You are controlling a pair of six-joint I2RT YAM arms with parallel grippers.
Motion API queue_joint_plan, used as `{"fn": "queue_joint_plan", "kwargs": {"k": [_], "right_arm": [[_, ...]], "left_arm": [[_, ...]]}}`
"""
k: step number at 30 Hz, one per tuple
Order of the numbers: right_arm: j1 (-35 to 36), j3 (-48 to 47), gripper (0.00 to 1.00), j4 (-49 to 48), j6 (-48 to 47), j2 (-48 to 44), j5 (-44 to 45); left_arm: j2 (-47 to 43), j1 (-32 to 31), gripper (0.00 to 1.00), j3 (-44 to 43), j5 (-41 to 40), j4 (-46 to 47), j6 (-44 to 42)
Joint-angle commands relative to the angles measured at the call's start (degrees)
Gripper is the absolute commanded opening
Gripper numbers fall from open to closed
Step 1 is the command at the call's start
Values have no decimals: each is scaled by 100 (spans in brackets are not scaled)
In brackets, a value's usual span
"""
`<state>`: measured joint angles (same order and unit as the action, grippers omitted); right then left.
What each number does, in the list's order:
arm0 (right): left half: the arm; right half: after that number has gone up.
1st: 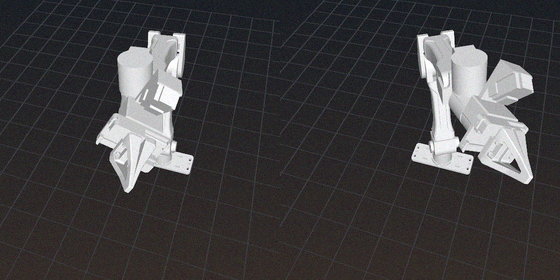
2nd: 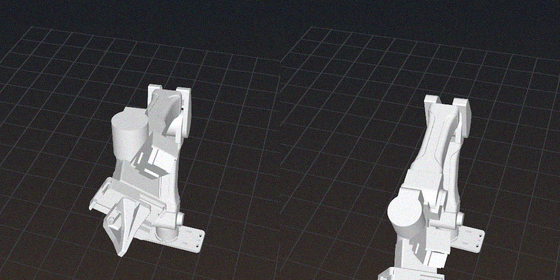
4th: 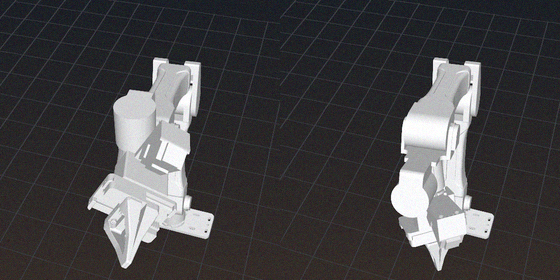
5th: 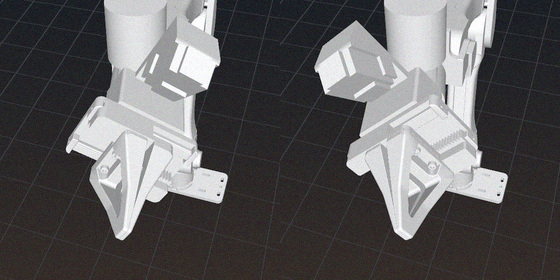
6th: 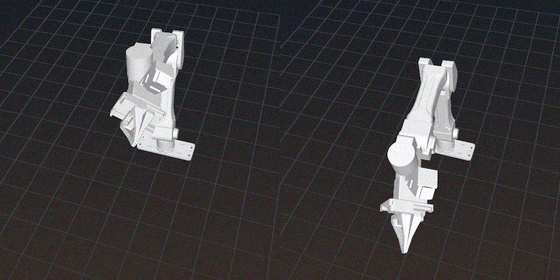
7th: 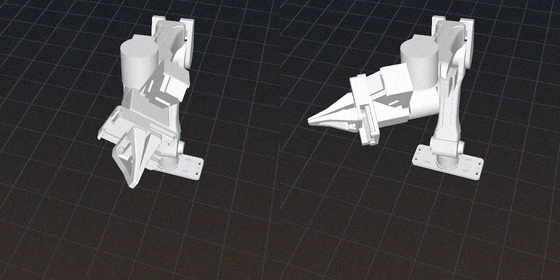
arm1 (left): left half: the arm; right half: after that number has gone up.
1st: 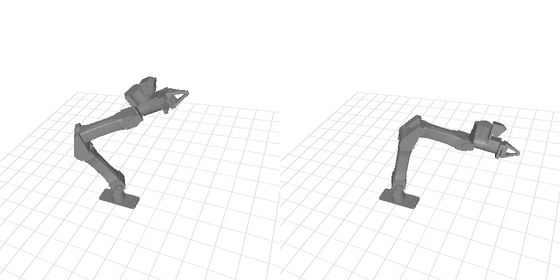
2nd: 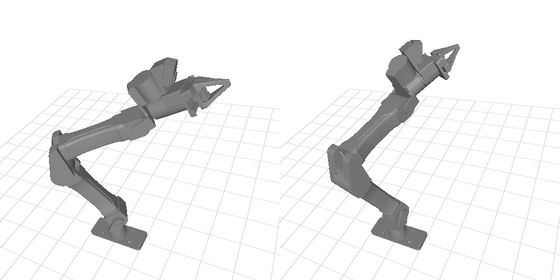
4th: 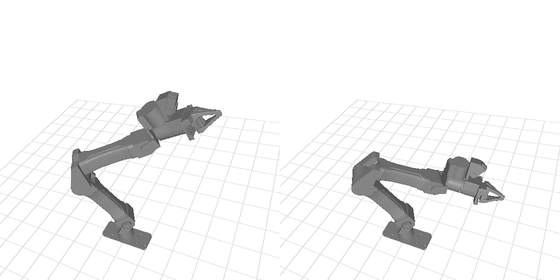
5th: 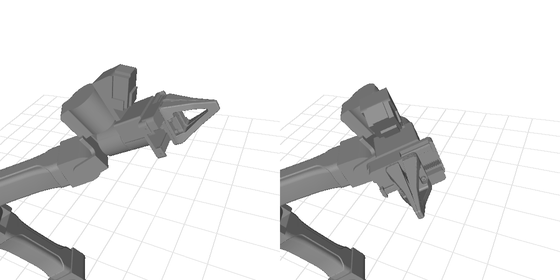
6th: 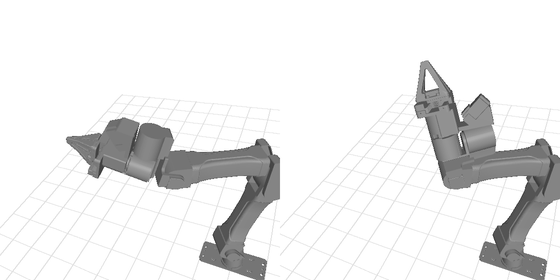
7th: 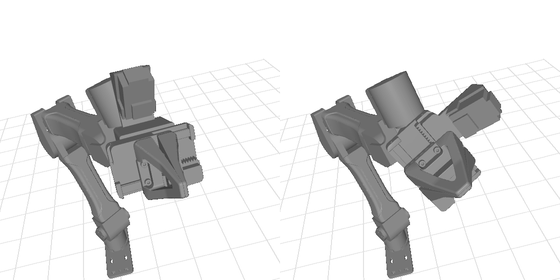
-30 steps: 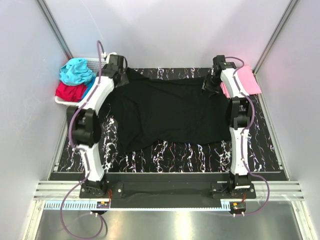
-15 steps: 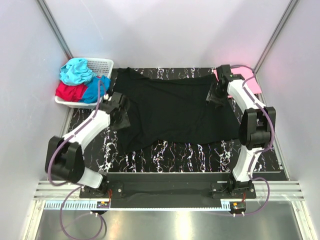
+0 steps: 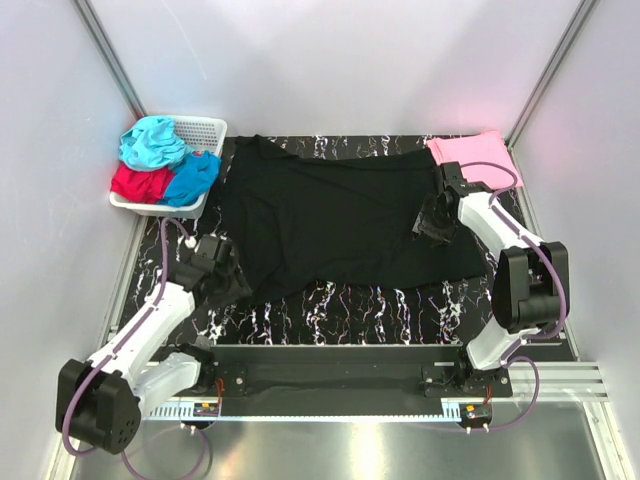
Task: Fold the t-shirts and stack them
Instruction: Flatten the tshirt out
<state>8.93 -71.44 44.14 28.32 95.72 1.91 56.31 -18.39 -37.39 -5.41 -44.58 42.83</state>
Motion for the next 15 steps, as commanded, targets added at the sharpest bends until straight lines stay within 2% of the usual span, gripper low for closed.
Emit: {"fn": "queue_joint_plan", "kwargs": {"k": [1,5,10,15], "right_arm": [[91,235,57,-283,244,-282,-24],[179,691,57,-449,332,-484,2],[188,895,57,-529,324,-625,-16],[188,763,57,-520,297,-529,11]], "left_arm": [[-112,-6,59,266,497,229,261],[-42,-6,58,530,778,633,428],[265,-6,57,636,1234,1653,717],[924,-15,54,417,1227,1865,727]]}}
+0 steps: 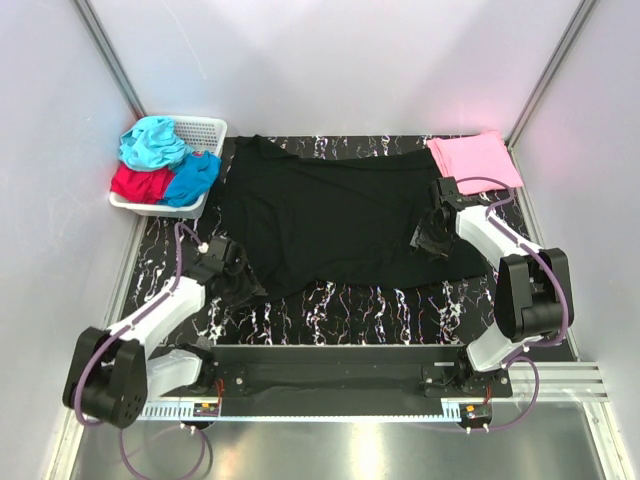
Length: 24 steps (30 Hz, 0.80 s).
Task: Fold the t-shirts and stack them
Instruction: Flatten the tshirt out
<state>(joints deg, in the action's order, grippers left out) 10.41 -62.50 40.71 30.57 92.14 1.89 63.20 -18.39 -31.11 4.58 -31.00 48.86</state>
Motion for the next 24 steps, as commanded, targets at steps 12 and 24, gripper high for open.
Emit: {"fn": "queue_joint_plan", "kwargs": {"k": [12,24], "right_arm": [[40,-306,54,-81,222,128,435],[40,-509,52,-81,151,375,373]], "left_arm": [[-518,-42,0,-896,-606,-685,71],[-1275,-59,0,-1704,130,-1321,-104]]}}
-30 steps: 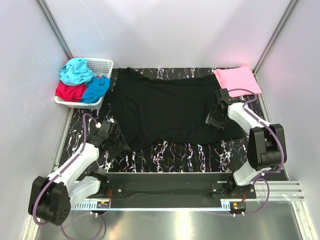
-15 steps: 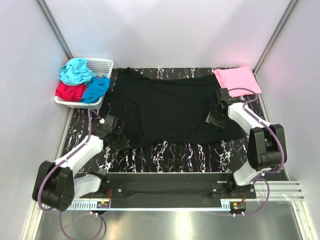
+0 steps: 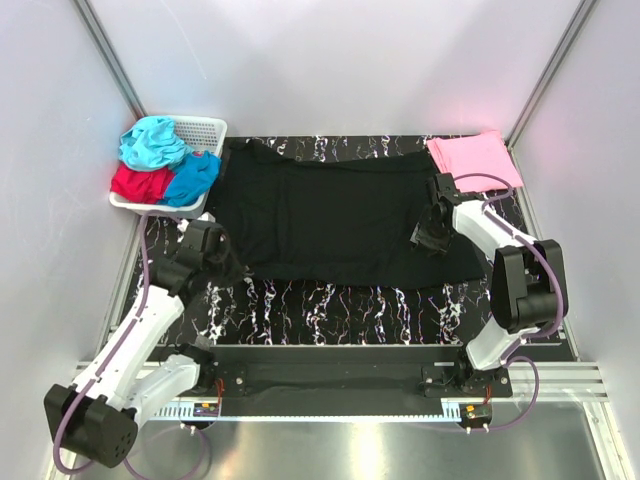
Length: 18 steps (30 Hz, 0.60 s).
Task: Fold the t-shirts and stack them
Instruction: Flatten the tshirt out
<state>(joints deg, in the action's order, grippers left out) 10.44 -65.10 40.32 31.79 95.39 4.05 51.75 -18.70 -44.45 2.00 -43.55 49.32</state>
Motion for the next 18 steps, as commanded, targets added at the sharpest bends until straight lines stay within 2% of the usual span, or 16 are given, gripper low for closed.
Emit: {"fn": "queue_joint_plan", "kwargs": {"k": [1,4,6,7,10,11,14,18], "right_arm": [[37,-275,52,-41,38,67,157],[64,-310,52,-41,20,102,174],[81,-319,52,-50,3,137,192],[90,-336,52,-50,-6,137,184],[108,-337,52,-50,-15,181,175],[116,-337,52,-50,-24,190,166],[178,-328,52,-50,-24,173,166],[213,-310,52,-33,-41,146,192]], "left_arm": [[-138,-37,0,-407,467,-57,-194],[-305,-29,0,-416,592,92,-300],[-524,-29,10,-189,407,355,-213],[-743,-29,17,-74,354,486,-186],[-956,-20,31,366,345,987,-81],[-851,-20,53,471,345,1067,-54],[-421,-28,54,358,642,735,-211],[-7,-37,56,445,495,357,-309]]}}
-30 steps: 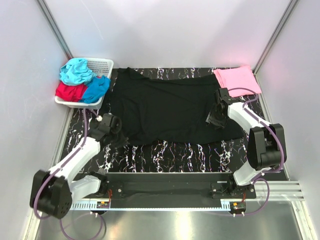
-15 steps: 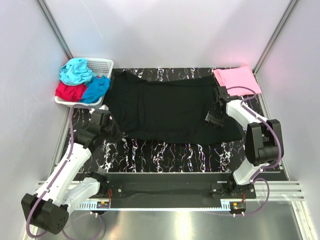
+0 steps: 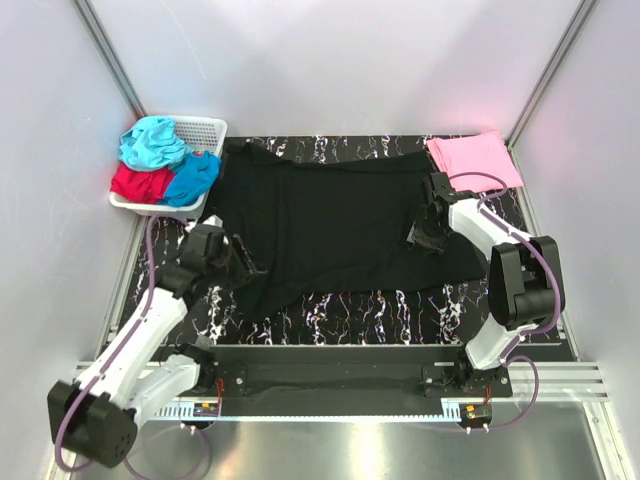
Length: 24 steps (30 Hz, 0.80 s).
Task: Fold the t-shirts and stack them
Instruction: Flatten the tshirt out
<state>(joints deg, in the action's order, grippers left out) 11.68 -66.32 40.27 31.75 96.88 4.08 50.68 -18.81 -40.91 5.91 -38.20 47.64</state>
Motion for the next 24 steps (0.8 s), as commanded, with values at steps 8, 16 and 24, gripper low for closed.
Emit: {"fn": "queue_joint_plan", "kwargs": {"k": [8,16,24], "right_arm": [[133,-214,52,-28,-55,68,216],[133,-1493,56,234,-300,515,111],[-78,-3874,59,560,-476,1877,-284]], "left_arm": [[241,-26,57,39,-388,-364,-61],[1531,-9,50,-1330,-1039,-373,-272],[4384,895,55,-4327,-110,-188,-572]]}}
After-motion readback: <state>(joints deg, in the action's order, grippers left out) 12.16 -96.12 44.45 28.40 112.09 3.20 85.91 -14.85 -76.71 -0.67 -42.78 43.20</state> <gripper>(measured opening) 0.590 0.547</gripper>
